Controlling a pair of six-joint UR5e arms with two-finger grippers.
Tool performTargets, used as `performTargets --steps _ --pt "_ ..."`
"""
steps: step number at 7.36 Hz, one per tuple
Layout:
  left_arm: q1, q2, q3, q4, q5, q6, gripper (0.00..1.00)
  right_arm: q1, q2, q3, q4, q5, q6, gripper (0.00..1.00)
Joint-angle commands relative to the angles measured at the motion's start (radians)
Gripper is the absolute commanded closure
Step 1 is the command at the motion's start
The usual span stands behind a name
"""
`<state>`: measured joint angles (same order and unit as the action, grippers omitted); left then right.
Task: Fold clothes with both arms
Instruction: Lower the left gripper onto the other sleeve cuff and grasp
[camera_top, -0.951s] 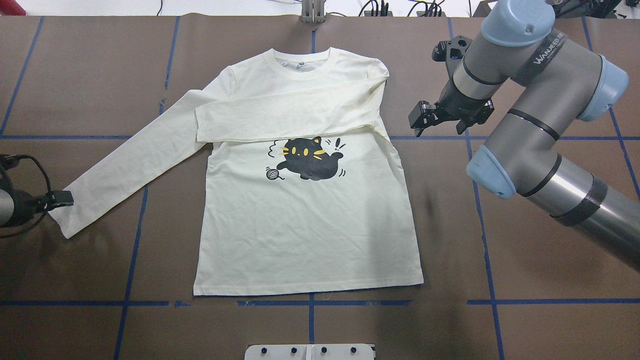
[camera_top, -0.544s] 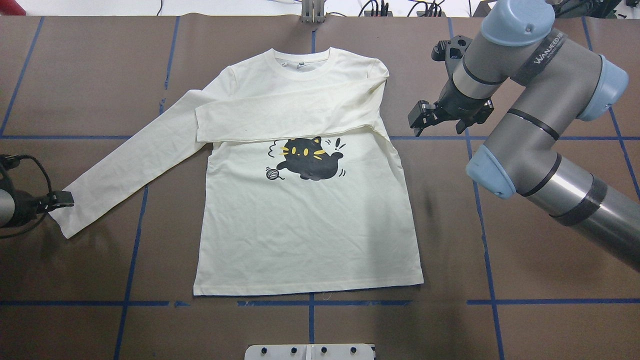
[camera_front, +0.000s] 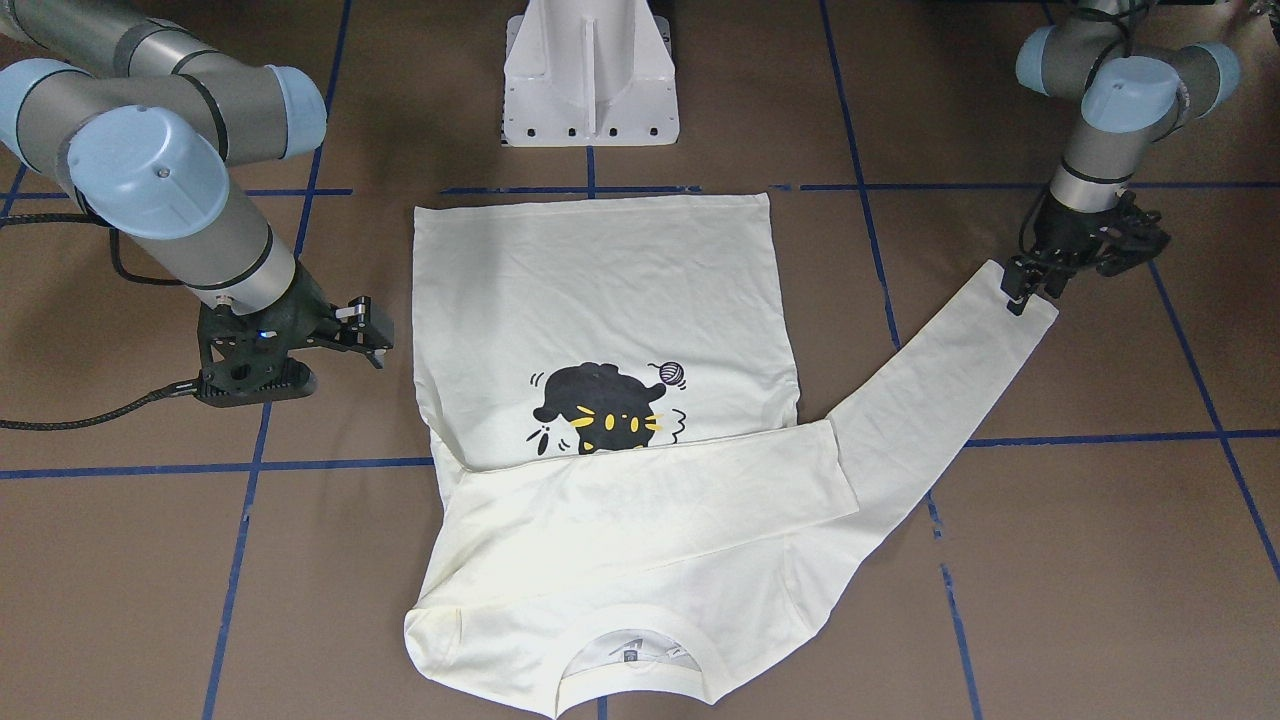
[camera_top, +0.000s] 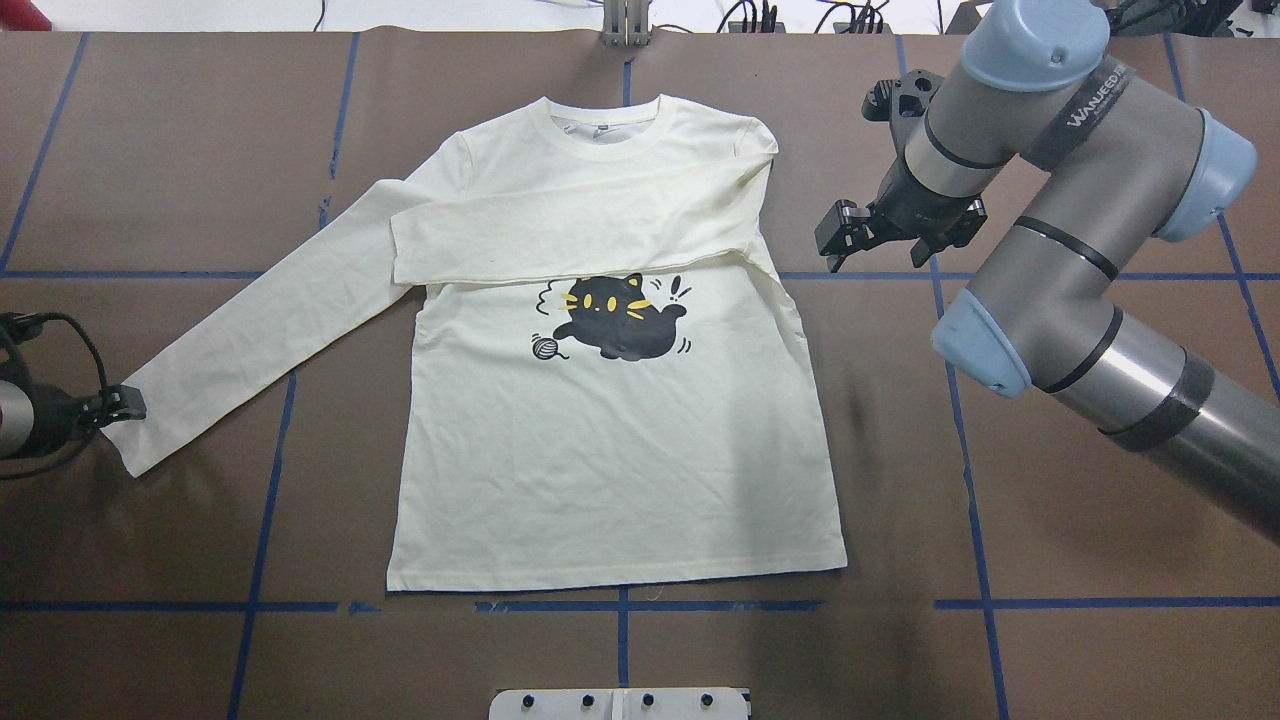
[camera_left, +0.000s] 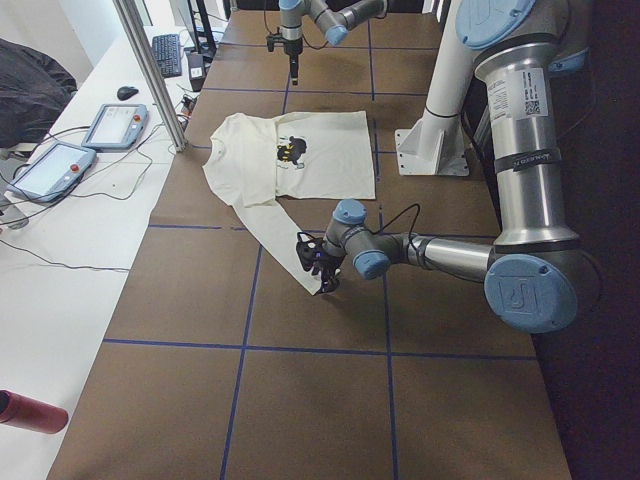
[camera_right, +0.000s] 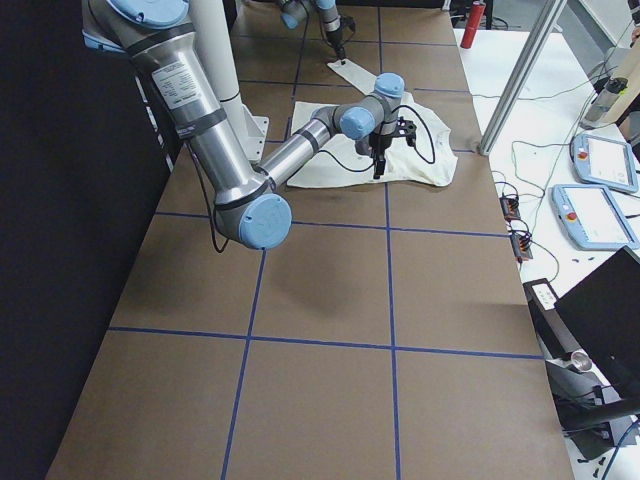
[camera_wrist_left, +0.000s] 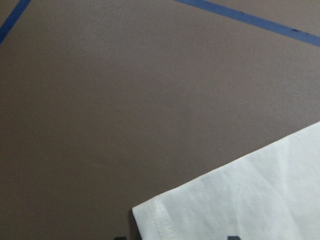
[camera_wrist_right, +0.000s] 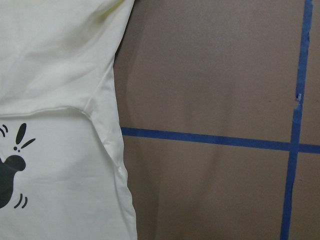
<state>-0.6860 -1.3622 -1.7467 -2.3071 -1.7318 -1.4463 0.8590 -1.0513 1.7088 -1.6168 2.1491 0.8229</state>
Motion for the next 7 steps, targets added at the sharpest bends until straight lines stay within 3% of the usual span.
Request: performTargets --steps 1,3,6,7 --pt "0.002 0.000 0.000 0.000 0.000 -0.002 0.44 0.000 0.001 0.000 0.000 0.002 0.004 0.00" --pt "0.002 0.000 -0.011 0.001 -0.003 -0.003 0.65 0.000 0.001 0.000 0.000 0.002 0.004 0.00" --pt "0.002 -0.002 -0.020 0.005 -0.006 -0.006 0.86 0.000 -0.001 0.000 0.000 0.003 0.004 0.00" --pt "0.002 0.000 -0.028 0.005 -0.024 -0.006 0.98 0.000 -0.001 0.000 0.000 0.003 0.004 0.00"
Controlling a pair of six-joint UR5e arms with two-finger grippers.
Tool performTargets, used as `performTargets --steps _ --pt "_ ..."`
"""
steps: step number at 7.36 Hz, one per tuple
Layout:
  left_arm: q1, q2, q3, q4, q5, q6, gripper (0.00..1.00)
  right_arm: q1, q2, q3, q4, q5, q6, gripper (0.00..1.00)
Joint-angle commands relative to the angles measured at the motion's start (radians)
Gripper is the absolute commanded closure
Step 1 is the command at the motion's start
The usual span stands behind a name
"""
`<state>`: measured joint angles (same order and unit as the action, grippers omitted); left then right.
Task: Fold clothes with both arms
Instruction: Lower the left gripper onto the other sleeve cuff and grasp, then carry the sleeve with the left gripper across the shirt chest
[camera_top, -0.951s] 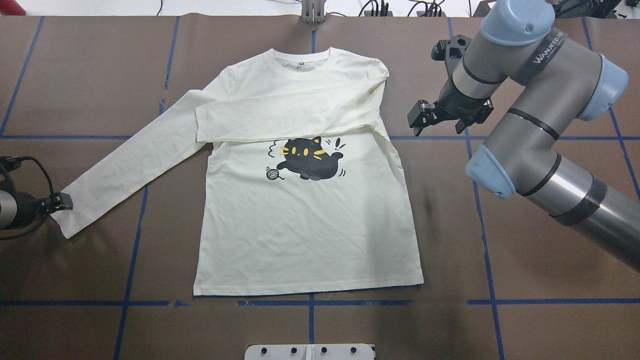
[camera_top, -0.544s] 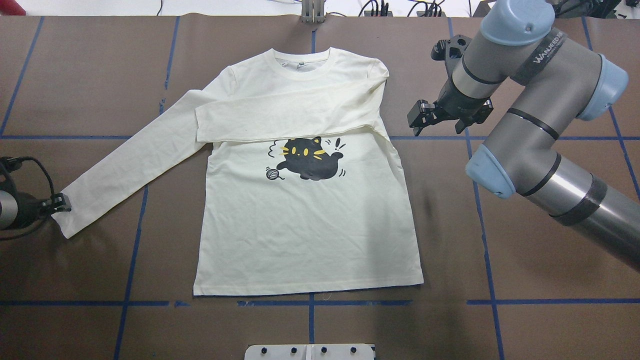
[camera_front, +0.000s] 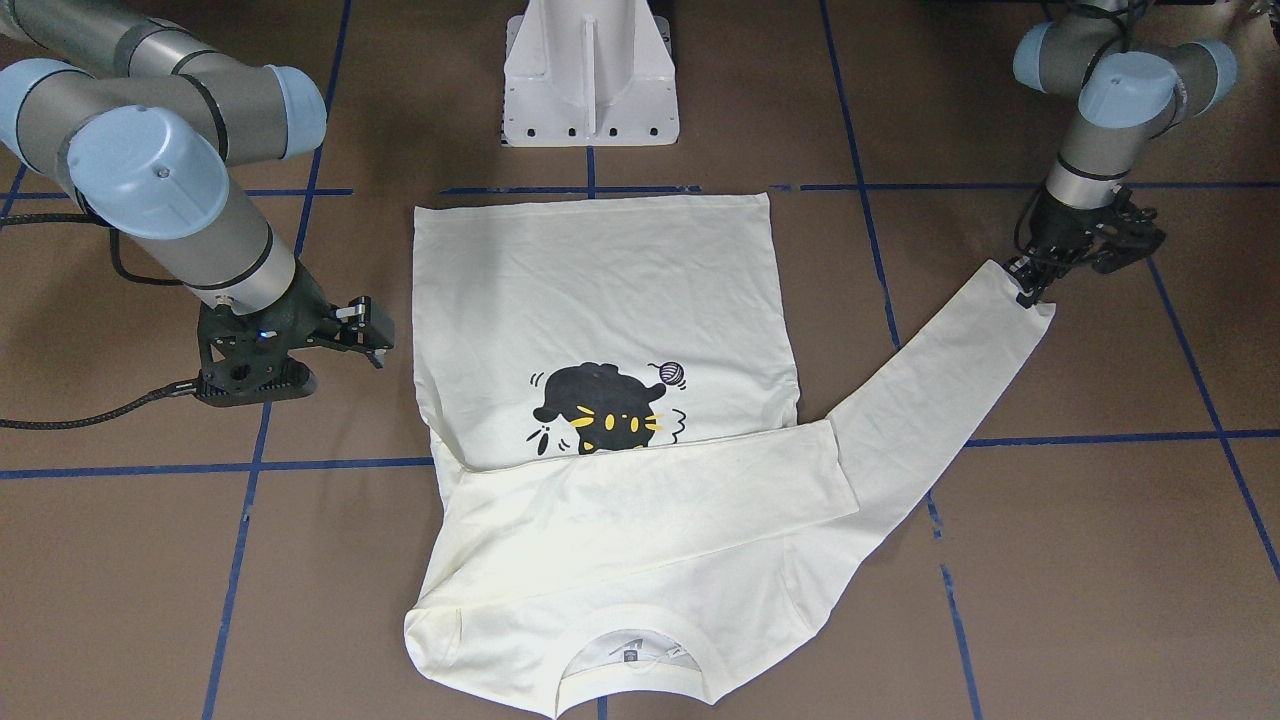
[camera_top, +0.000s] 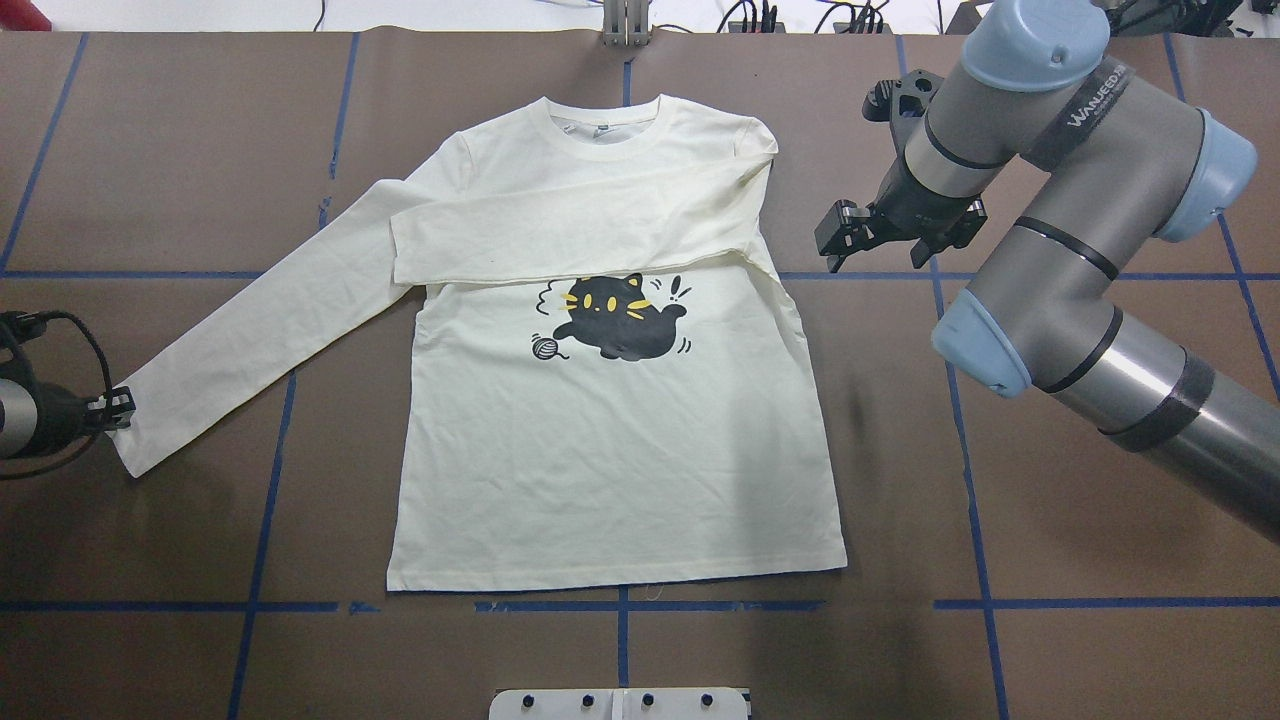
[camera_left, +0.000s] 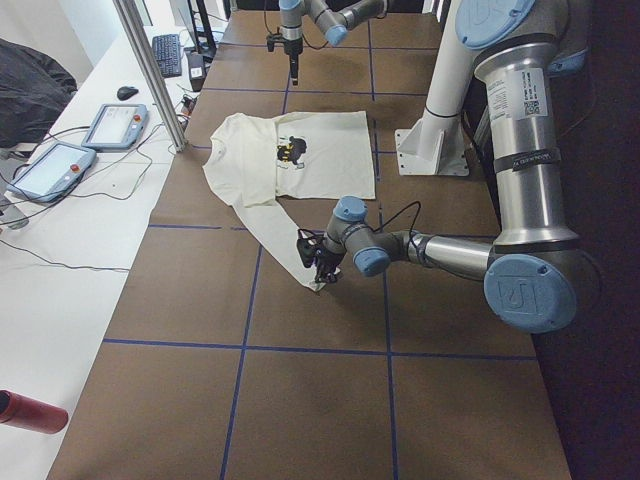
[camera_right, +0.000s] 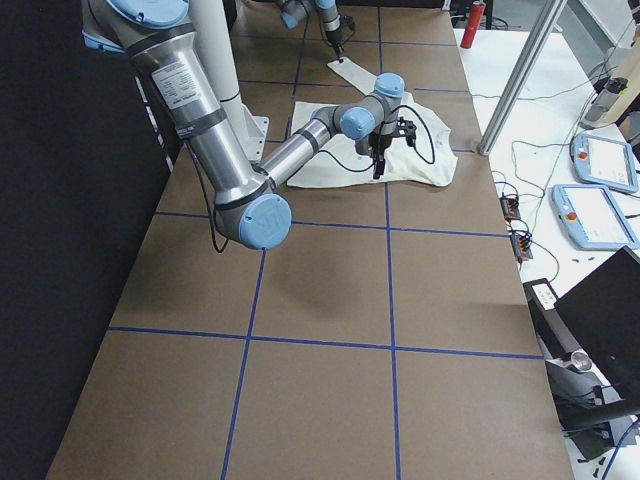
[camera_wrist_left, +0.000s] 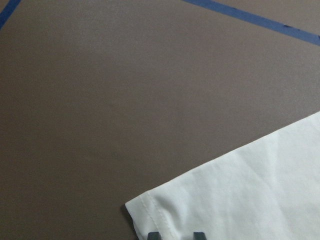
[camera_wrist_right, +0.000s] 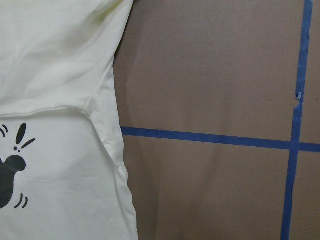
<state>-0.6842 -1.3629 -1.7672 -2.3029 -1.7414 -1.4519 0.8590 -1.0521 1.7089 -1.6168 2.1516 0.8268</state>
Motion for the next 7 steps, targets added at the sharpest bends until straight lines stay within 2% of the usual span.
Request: performTargets --steps 1,2,3,4,5,6,7 --pt "0.000 0.001 -0.017 0.002 -0.015 -0.001 1.00 0.000 0.000 0.000 0.000 0.001 -0.002 0.00" --pt "0.000 -0.001 -0.037 0.010 -0.017 0.001 1.00 0.002 -0.002 0.000 0.000 0.001 0.000 0.00" --pt "-0.002 -0.005 -0.061 0.022 -0.064 0.014 1.00 0.003 -0.014 0.018 -0.005 -0.003 0.001 0.00" --pt "-0.018 -0.027 -0.070 0.028 -0.120 0.028 1.00 0.005 -0.064 0.050 -0.003 -0.004 0.002 0.00" --pt "-0.053 -0.063 -0.074 0.028 -0.121 0.110 1.00 0.017 -0.103 0.073 0.000 -0.006 0.003 0.00" --pt "-0.101 -0.129 -0.075 0.057 -0.127 0.181 1.00 0.026 -0.144 0.099 0.000 -0.007 0.003 0.00" --pt "-0.126 -0.244 -0.074 0.177 -0.127 0.197 1.00 0.041 -0.181 0.127 0.000 -0.006 0.002 0.00"
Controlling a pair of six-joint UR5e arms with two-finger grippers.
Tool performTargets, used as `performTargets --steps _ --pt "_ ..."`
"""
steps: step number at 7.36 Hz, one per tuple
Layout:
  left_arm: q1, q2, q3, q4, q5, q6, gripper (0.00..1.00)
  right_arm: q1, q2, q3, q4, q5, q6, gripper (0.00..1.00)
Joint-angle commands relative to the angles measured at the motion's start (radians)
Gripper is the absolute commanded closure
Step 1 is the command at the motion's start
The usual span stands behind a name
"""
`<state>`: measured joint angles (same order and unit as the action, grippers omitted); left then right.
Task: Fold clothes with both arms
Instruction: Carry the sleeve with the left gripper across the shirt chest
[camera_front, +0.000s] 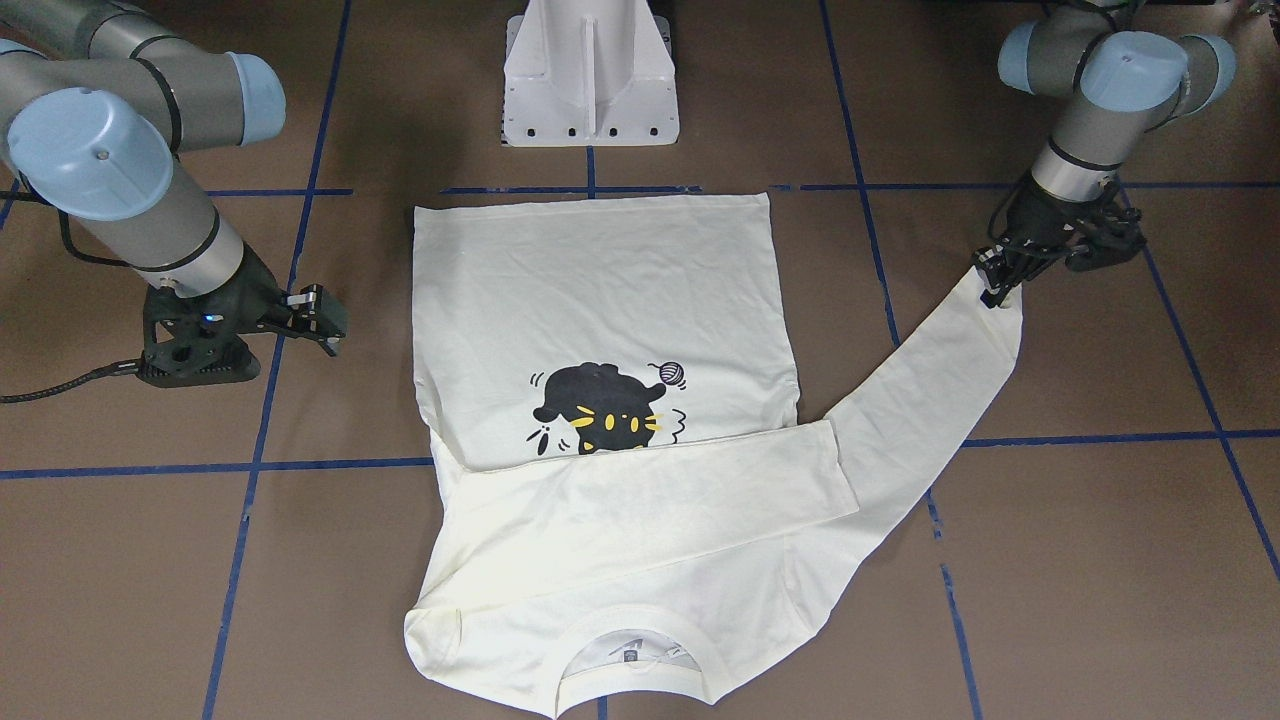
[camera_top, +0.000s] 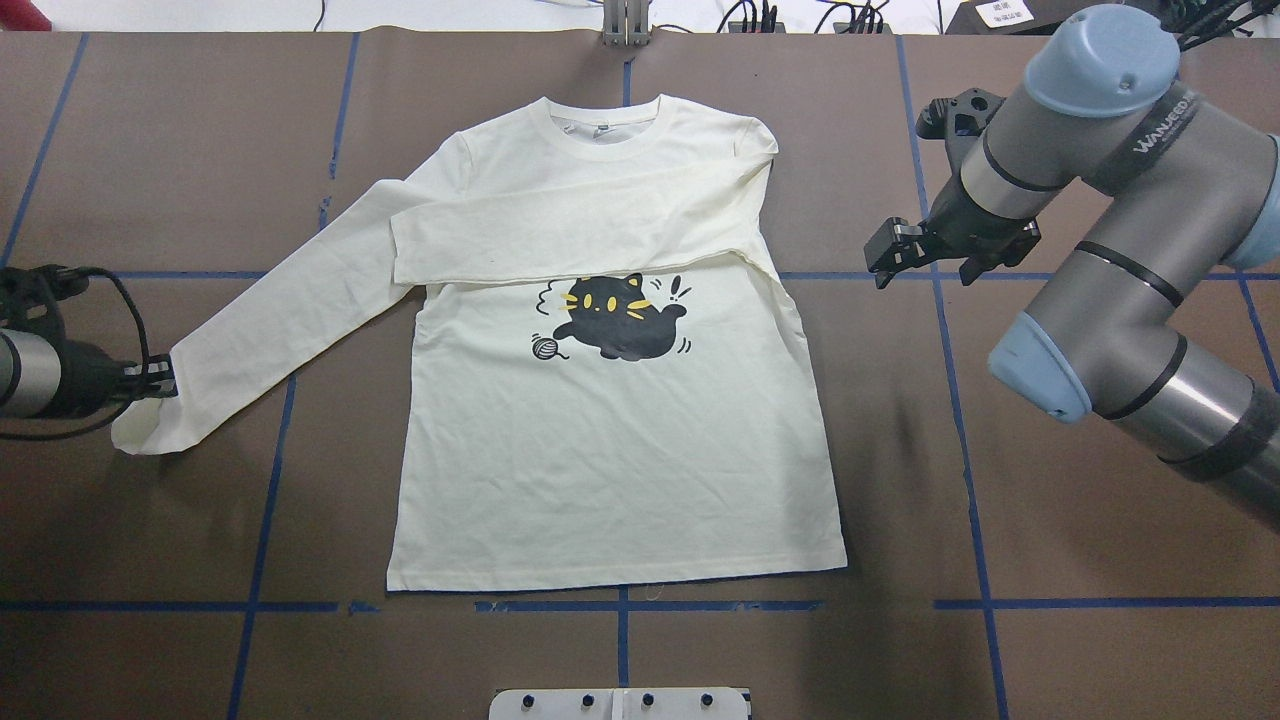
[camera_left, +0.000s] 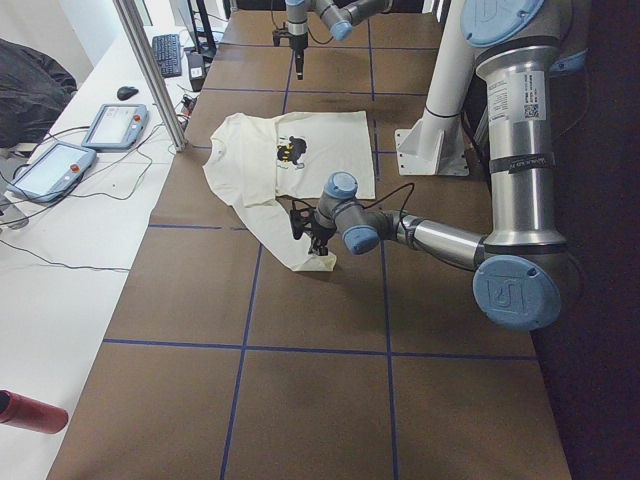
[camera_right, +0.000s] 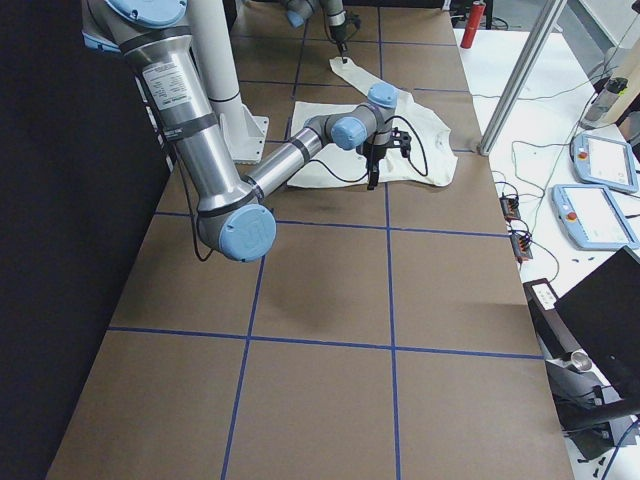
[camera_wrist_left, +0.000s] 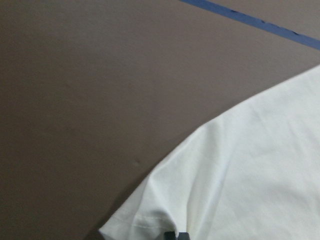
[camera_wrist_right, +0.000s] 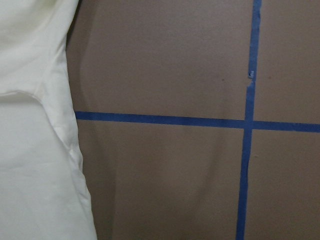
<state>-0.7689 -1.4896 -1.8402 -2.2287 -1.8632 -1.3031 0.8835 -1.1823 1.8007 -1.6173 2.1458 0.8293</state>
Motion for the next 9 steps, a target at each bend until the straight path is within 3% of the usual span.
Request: performTargets --steps 1,3,5,6,7,8,9 --pt "-0.070 -0.227 -0.013 0.265 -0.005 0.050 1.00 0.028 -0.056 0.043 -0.001 0.003 -0.001 0.00" --pt "-0.076 -0.509 -0.021 0.545 -0.002 0.047 1.00 0.035 -0.077 0.042 0.000 0.002 -0.010 0.00" --pt "-0.069 -0.731 0.025 0.649 -0.007 0.031 1.00 0.038 -0.124 0.046 0.003 0.000 -0.025 0.00" --pt "-0.064 -0.903 0.167 0.643 -0.007 -0.048 1.00 0.041 -0.182 0.058 0.043 0.000 -0.051 0.00" --pt "-0.052 -1.115 0.396 0.630 -0.007 -0.109 1.00 0.048 -0.236 0.057 0.110 0.005 -0.053 0.00" --pt "-0.008 -1.196 0.520 0.547 -0.005 -0.154 1.00 0.049 -0.249 0.051 0.128 0.003 -0.053 0.00" --pt "0.037 -1.202 0.598 0.428 0.001 -0.207 1.00 0.051 -0.247 0.049 0.128 0.003 -0.053 0.00"
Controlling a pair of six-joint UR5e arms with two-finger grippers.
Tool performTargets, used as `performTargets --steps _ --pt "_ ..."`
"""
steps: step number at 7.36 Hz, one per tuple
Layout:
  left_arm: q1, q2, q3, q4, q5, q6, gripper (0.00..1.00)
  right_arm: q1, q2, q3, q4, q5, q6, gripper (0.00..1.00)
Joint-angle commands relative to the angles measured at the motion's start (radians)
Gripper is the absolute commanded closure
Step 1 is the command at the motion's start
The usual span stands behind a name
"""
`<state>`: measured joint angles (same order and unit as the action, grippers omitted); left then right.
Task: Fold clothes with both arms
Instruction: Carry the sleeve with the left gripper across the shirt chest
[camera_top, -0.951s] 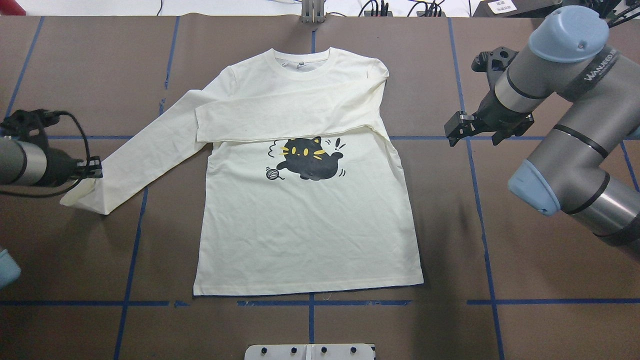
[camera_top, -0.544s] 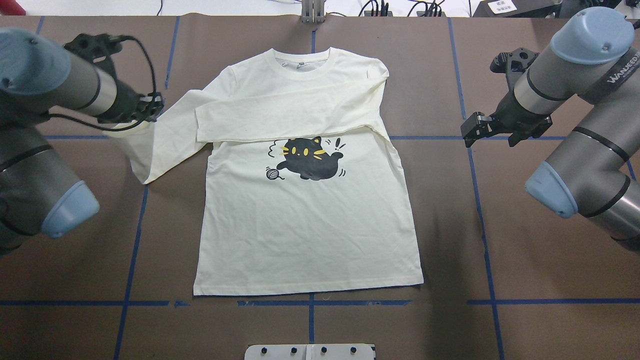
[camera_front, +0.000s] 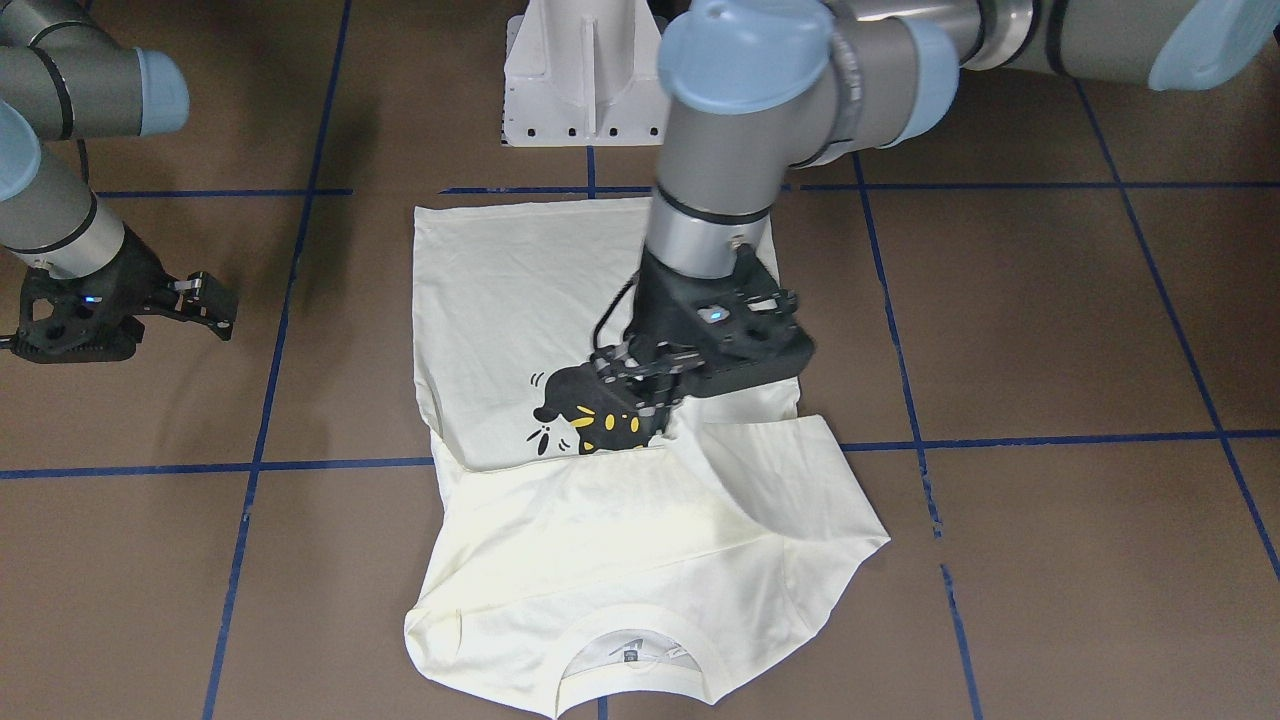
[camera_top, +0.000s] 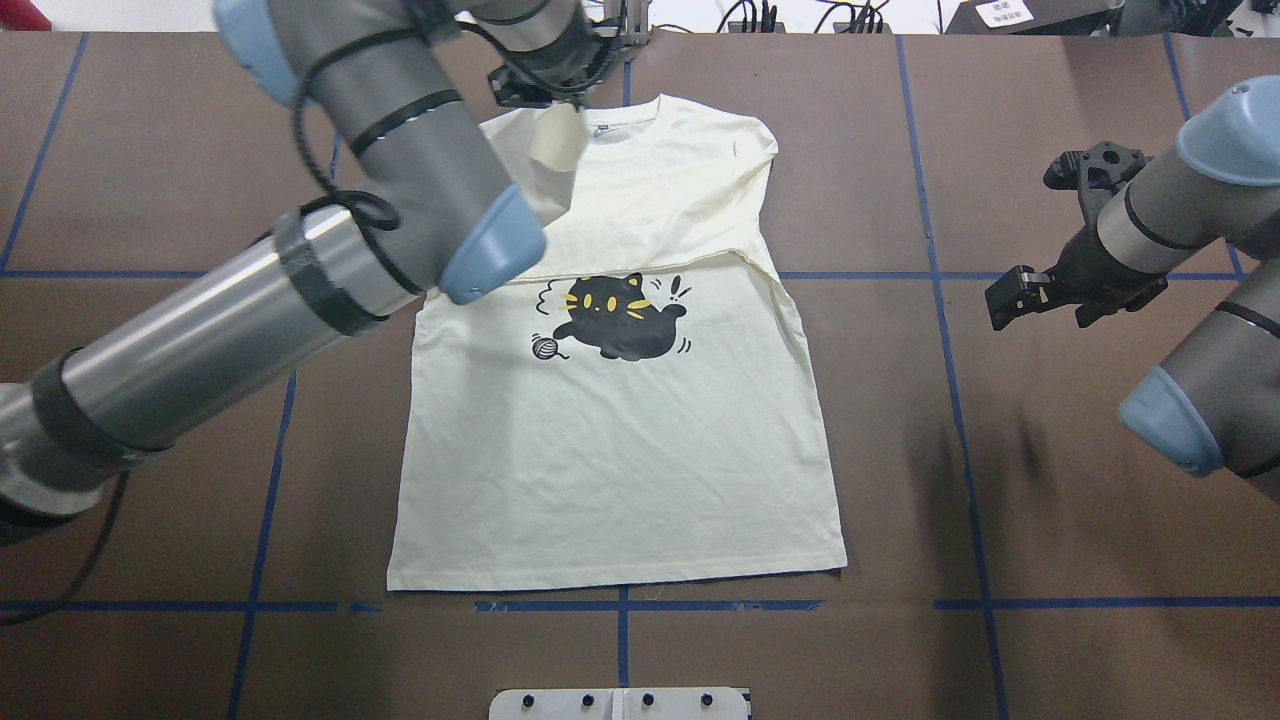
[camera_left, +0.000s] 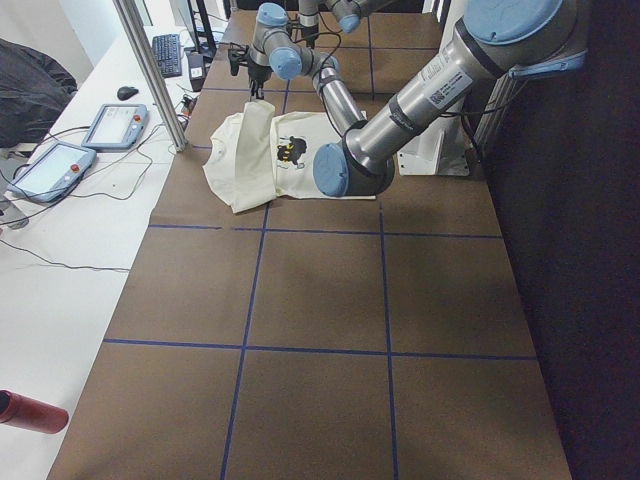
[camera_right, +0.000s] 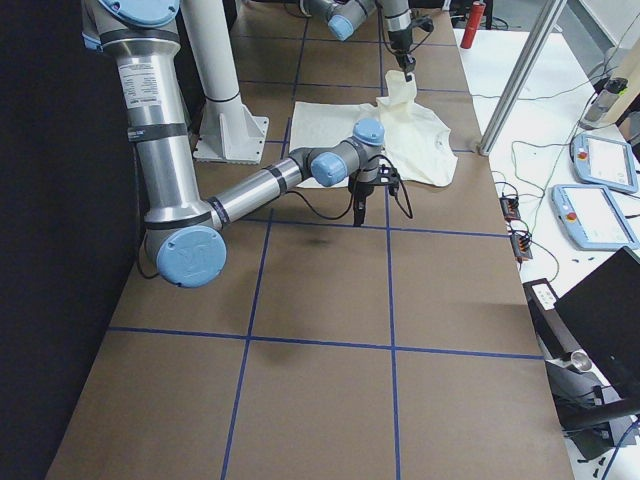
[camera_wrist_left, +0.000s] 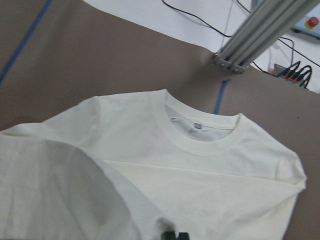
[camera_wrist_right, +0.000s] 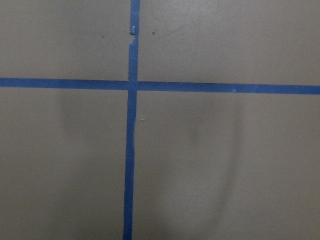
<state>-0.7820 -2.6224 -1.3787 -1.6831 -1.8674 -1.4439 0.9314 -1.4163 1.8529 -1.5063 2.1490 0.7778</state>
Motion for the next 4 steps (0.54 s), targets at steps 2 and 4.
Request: performTargets --steps 2,4 --pt "0.098 -0.123 0.310 -0.271 0.026 -0.114 1.00 0.003 -0.009 -0.003 0.017 -0.001 0.001 0.00" --pt "0.168 -0.221 0.520 -0.413 0.120 -0.192 1.00 0.001 -0.004 -0.003 0.017 -0.001 0.005 0.00"
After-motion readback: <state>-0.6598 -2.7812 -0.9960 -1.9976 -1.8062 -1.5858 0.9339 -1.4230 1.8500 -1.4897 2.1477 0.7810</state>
